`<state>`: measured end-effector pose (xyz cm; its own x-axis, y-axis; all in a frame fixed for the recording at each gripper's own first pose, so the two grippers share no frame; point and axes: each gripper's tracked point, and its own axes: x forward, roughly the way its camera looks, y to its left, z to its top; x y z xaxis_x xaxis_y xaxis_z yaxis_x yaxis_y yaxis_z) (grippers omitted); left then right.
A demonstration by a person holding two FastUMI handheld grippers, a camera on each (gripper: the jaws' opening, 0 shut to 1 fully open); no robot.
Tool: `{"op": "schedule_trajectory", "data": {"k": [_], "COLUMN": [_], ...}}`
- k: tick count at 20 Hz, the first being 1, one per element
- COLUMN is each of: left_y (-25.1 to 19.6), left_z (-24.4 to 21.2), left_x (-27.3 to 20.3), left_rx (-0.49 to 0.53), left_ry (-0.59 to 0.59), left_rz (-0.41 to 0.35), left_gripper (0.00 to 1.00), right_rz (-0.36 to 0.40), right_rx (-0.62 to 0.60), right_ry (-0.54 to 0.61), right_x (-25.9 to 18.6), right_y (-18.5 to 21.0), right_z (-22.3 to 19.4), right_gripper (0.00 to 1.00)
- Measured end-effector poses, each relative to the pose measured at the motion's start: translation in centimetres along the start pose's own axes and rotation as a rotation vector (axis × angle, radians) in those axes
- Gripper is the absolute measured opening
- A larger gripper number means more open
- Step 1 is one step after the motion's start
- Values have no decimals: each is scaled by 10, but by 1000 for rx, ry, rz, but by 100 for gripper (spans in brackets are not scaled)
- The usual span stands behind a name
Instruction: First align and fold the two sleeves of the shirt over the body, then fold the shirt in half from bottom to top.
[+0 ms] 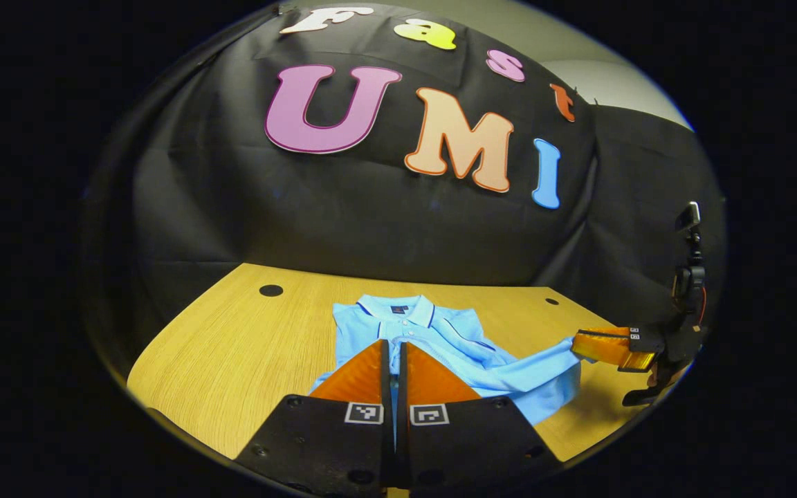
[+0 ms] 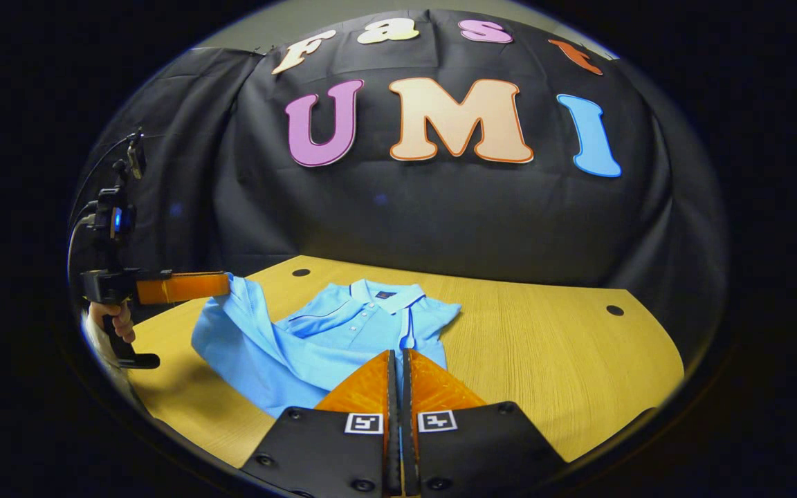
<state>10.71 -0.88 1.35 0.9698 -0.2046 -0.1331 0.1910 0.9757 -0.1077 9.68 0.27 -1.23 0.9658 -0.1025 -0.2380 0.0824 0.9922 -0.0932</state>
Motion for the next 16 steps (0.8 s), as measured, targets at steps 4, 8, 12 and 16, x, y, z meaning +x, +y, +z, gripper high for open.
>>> {"op": "schedule_trajectory", "data": {"k": [4,8,12,16], "left_y": [22,40,58,73], "left_z": [9,8,7,-8], "left_x": [47,91,135,171], "left_rx": [-3,23,50,62], "left_ry": [7,39,64,106], "left_rz": [52,107,171,224], "left_gripper": [0,0,0,0], "right_rz": [-47,-78,-94,-129], "right_rx": [46,67,126,175], "right_ry": [21,57,105,142], "right_x": [46,96,152,196], "right_y": [-16,-30,-40,-53], "right_z": [17,26,14,-11], "right_gripper": [4,4,4,4]}}
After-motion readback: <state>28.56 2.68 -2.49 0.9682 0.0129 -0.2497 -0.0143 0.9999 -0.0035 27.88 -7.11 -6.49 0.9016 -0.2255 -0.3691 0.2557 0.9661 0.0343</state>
